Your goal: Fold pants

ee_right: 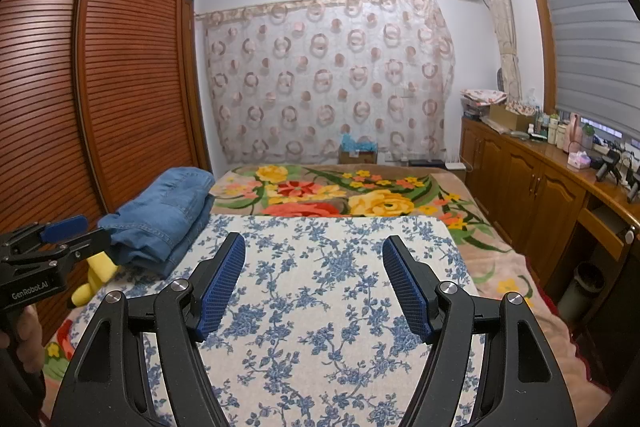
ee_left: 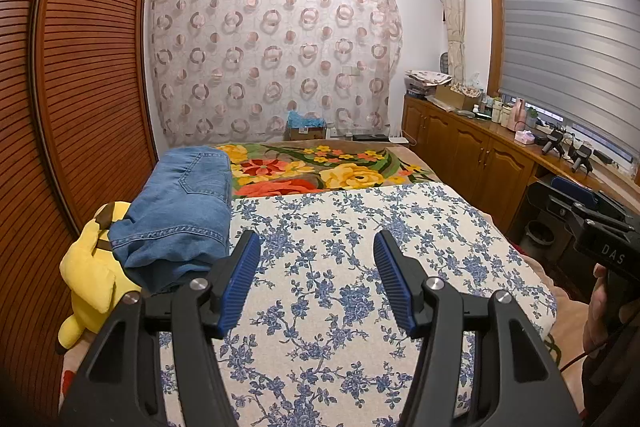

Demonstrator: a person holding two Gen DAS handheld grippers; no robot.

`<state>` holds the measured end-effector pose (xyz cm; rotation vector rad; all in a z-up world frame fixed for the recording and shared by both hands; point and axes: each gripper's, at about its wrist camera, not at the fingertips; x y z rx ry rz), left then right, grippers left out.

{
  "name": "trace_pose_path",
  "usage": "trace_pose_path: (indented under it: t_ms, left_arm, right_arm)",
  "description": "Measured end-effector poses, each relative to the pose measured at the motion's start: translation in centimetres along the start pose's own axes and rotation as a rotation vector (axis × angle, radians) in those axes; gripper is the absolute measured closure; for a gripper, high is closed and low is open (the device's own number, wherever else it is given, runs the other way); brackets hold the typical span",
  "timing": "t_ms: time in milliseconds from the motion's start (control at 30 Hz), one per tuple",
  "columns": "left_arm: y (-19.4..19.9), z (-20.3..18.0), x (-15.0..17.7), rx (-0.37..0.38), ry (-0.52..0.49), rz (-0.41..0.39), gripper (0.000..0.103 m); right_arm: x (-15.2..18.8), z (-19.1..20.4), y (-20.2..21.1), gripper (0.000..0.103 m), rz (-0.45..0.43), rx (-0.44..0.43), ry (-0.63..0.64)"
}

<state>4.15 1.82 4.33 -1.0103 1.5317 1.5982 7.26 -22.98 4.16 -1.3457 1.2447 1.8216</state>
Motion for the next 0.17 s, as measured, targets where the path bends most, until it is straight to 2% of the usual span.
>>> trace_pose_path:
  t_ms: [167]
  left_arm:
    - [0.01,0.04,0.0,0.003,-0.001,0.0,0.044]
  right_arm:
    - [0.02,0.01,0.0,0.03,-0.001,0.001,-0.002]
Point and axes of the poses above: each gripper's, at about its wrist camera, not at the fingertips, and y roughly against the way its jaws point, z to its left, x to its underside, and after that the axes turned 6 degrees about -x, right-handed
